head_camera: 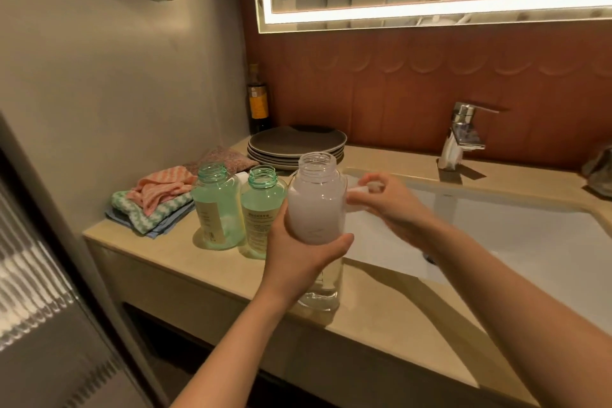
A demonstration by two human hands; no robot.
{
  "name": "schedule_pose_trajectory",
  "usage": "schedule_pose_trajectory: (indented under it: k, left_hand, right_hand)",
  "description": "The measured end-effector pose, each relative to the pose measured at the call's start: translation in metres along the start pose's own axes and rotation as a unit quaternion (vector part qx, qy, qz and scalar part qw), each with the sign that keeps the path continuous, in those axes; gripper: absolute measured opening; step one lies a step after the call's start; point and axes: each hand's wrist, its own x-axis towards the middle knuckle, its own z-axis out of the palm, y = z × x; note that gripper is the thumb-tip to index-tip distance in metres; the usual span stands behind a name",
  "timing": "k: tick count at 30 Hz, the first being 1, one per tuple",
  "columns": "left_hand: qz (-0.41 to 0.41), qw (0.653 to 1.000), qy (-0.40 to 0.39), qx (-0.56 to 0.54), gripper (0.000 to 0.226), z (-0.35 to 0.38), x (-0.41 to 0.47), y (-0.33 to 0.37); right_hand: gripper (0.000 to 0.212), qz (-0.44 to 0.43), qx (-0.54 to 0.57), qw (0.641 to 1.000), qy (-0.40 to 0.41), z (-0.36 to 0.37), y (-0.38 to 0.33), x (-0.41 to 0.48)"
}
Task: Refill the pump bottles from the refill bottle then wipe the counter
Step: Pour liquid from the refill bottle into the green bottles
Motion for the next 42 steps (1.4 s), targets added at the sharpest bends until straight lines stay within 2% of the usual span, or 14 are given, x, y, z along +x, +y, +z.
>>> schedule_pose_trajectory:
  k: [3,5,10,16,21,26,29,32,34,35,37,39,40,42]
  left_hand:
    - [-0.008,1.0,-0.004,-0.007,0.061,-0.009,-0.004,0.003]
    - [-0.01,1.0,0.005,-0.015,0.064,-0.013,-0.009,0.005]
    - [0.013,0.998,0.027,-0.057,0.076,-0.031,-0.018,0.009]
    - [0.057,0.995,0.031,-0.07,0.05,-0.052,-0.018,0.021]
    - [0.086,0.995,0.025,-0.043,0.043,-0.064,-0.015,0.029]
    - [0.076,0.995,0.037,-0.046,0.053,-0.069,-0.014,0.023]
    - [0.064,0.996,0.04,-0.041,0.059,-0.069,-0.012,0.019]
    - [0.046,0.997,0.049,-0.042,0.076,-0.064,-0.01,0.018]
    - [0.046,0.997,0.053,-0.041,0.084,-0.058,-0.008,0.018]
    - [0.049,0.996,0.055,-0.041,0.088,-0.054,-0.007,0.019]
    - [0.057,0.996,0.057,-0.038,0.091,-0.047,-0.006,0.02]
    - [0.061,0.996,0.055,-0.039,0.092,-0.04,-0.006,0.022]
    - [0.062,0.996,0.051,-0.042,0.091,-0.037,-0.007,0.023]
    - [0.07,0.995,0.042,-0.049,0.089,-0.03,-0.007,0.025]
  right_hand:
    - [0.054,0.005,-0.015,1.0,0.012,0.021,0.025,0.009]
    - [0.055,-0.023,-0.032,0.998,0.039,0.033,0.031,0.016]
    - [0.061,-0.082,-0.147,0.984,0.06,0.061,0.043,0.037]
    - [0.062,-0.078,-0.211,0.973,0.049,0.089,0.056,0.066]
    - [0.069,-0.066,-0.211,0.975,0.033,0.103,0.052,0.086]
    - [0.083,-0.042,-0.197,0.98,0.003,0.104,0.055,0.093]
    - [0.073,-0.041,-0.163,0.986,0.008,0.089,0.05,0.087]
    - [0.055,-0.115,-0.118,0.985,0.05,0.071,0.029,0.065]
    - [0.052,-0.16,-0.083,0.984,0.01,0.058,0.01,0.046]
    - [0.055,-0.172,-0.074,0.982,-0.041,0.052,0.0,0.035]
    - [0.067,-0.183,-0.071,0.962,-0.189,0.039,-0.015,0.012]
    - [0.082,-0.178,-0.083,0.927,-0.32,0.03,-0.025,-0.01]
    - [0.089,-0.172,-0.095,0.913,-0.358,0.026,-0.027,-0.021]
    - [0.101,-0.174,-0.118,0.903,-0.376,0.023,-0.027,-0.039]
